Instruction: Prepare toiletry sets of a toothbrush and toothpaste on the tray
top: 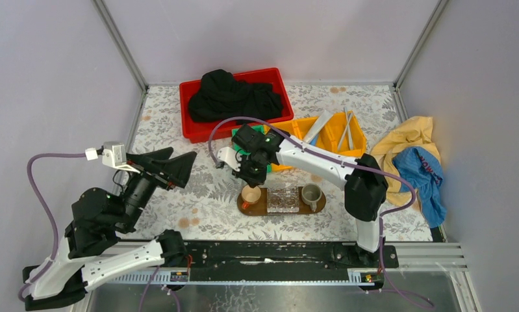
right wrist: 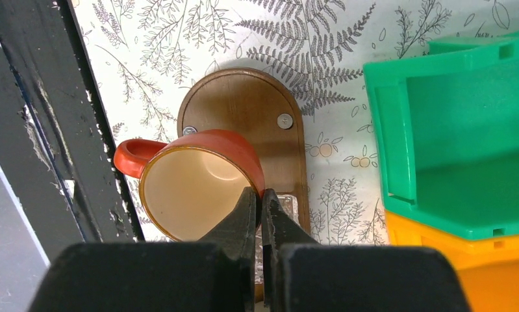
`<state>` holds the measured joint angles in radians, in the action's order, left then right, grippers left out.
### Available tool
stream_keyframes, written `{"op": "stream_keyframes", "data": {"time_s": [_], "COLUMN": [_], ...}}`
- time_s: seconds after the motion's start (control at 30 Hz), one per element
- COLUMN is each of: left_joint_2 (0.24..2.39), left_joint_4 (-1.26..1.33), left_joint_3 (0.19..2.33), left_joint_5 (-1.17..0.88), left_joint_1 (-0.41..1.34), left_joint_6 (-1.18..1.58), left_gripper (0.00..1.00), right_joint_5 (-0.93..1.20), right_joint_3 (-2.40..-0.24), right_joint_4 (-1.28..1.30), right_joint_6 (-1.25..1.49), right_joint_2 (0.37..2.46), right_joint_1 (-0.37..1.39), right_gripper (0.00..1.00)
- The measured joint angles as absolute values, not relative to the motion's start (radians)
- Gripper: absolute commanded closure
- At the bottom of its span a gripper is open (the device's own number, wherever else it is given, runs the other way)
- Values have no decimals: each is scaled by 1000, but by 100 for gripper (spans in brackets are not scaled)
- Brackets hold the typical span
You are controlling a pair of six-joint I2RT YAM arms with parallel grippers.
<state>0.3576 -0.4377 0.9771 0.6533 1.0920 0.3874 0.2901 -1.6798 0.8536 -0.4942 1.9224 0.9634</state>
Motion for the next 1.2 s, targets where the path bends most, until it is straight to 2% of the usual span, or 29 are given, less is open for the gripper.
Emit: {"op": "stream_keyframes", "data": {"time_s": [0.67, 0.97, 1.2], "left_joint_2": [341, 336, 335], "left_joint_4": [-444, -445, -445], "left_joint_3": [984, 971, 968], "left_joint_5": [698, 697, 696], "left_joint_1": [1092, 1092, 1092], "left_joint_6": [356, 357, 358], "left_gripper": [0, 0, 0], "right_joint_5": [198, 193, 193], "right_joint_3": [-1689, -1697, -1697], "right_joint_4": [852, 852, 853], "right_joint_6": [-500, -497, -496], "right_joint_2": [2009, 2014, 2014], "right_joint_1": [1013, 1013, 1013], "right_gripper": [96, 79, 71]}}
